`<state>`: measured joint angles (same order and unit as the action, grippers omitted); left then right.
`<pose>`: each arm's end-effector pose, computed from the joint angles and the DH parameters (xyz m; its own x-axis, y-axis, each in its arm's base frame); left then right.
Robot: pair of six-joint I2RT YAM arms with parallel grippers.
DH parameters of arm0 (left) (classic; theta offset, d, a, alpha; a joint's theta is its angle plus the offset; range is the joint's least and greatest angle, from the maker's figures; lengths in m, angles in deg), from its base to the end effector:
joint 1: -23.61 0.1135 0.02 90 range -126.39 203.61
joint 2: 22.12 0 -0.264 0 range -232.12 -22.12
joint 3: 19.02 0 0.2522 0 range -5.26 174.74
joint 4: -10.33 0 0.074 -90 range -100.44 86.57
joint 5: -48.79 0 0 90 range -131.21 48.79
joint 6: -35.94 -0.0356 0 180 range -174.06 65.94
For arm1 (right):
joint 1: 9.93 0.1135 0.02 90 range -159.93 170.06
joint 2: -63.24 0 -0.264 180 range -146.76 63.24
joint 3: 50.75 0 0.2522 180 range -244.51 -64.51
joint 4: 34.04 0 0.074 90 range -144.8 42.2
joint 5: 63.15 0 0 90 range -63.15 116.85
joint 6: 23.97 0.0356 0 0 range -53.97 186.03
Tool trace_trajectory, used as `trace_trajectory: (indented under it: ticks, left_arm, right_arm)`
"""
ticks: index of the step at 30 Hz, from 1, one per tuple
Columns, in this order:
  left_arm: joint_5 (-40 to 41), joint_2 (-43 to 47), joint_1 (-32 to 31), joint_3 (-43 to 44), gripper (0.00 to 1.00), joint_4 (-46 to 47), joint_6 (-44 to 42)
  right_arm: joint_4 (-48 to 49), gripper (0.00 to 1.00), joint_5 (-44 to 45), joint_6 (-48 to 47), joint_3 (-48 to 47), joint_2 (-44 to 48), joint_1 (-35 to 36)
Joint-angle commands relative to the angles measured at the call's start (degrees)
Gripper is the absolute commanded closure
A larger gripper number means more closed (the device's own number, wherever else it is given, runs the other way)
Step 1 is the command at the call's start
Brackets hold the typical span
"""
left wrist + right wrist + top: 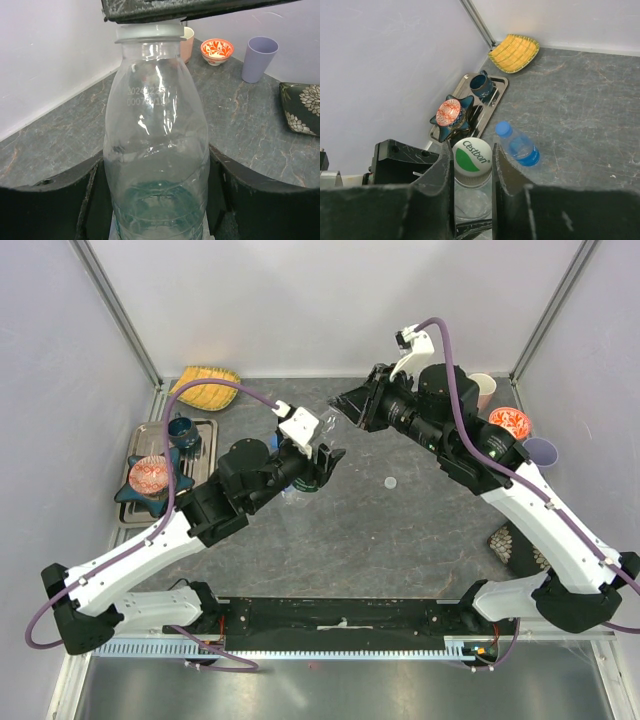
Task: Unscrew the bottle caps
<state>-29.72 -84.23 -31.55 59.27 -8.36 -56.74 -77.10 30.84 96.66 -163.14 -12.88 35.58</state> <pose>0.1472 -0.1991 0.4123 0.0073 0.0697 -0.9975 0.6910 0.7207 0.0554 0.1901 0.1900 0.5060 -0.4092 0.3087 -0.8586 -0.5285 0.6869 0.4988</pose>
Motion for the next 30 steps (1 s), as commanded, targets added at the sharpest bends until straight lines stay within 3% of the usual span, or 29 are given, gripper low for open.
trace_trajectory:
  ticks: [1,2,9,12,13,15,16,19,21,25,30]
  left_arm:
    - [0.4,0.8,-0.5,1.8,0.52,1.2,-1.6]
    - [0.2,1.0,-0.5,1.8,0.52,1.2,-1.6]
    - [-8.9,3.7,-0.2,2.6,0.54,0.7,0.3]
    - [-23.2,4.8,1.6,4.5,0.55,-0.3,2.1]
    - [-33.4,4.8,2.6,5.6,0.55,-0.4,4.5]
    - [-44.1,4.4,5.8,6.6,0.54,0.1,9.1]
    - [-54.9,4.0,7.1,7.6,0.54,1.6,11.3]
    - [-70.4,2.0,10.7,8.6,0.53,7.6,20.0]
    - [-75.3,1.1,12.3,7.8,0.53,12.2,26.4]
    - [-84.1,-0.5,13.9,5.3,0.53,22.6,35.3]
    - [-89.3,-4.1,14.7,3.8,0.52,32.2,45.1]
  right_arm:
    - [1.3,0.94,-1.7,0.5,1.2,1.1,0.4]
    - [1.2,1.0,-1.8,-0.1,1.5,1.1,0.4]
    - [2.5,1.0,-7.3,-7.9,0.3,4.0,0.4]
    - [6.3,1.0,-18.5,-11.0,0.5,5.9,0.4]
    - [6.6,1.0,-21.4,-13.3,0.3,6.2,0.4]
    - [8.5,1.0,-30.2,-15.2,1.4,7.8,0.4]
    - [9.6,1.0,-33.3,-16.6,2.4,8.7,0.4]
    - [17.5,1.0,-45.5,-15.7,8.6,12.9,0.4]
    - [25.1,1.0,-50.1,-11.9,13.3,15.6,0.4]
    - [28.2,1.0,-57.0,-9.9,15.0,16.2,0.4]
    - [32.9,1.0,-63.0,-6.9,16.9,17.3,0.4]
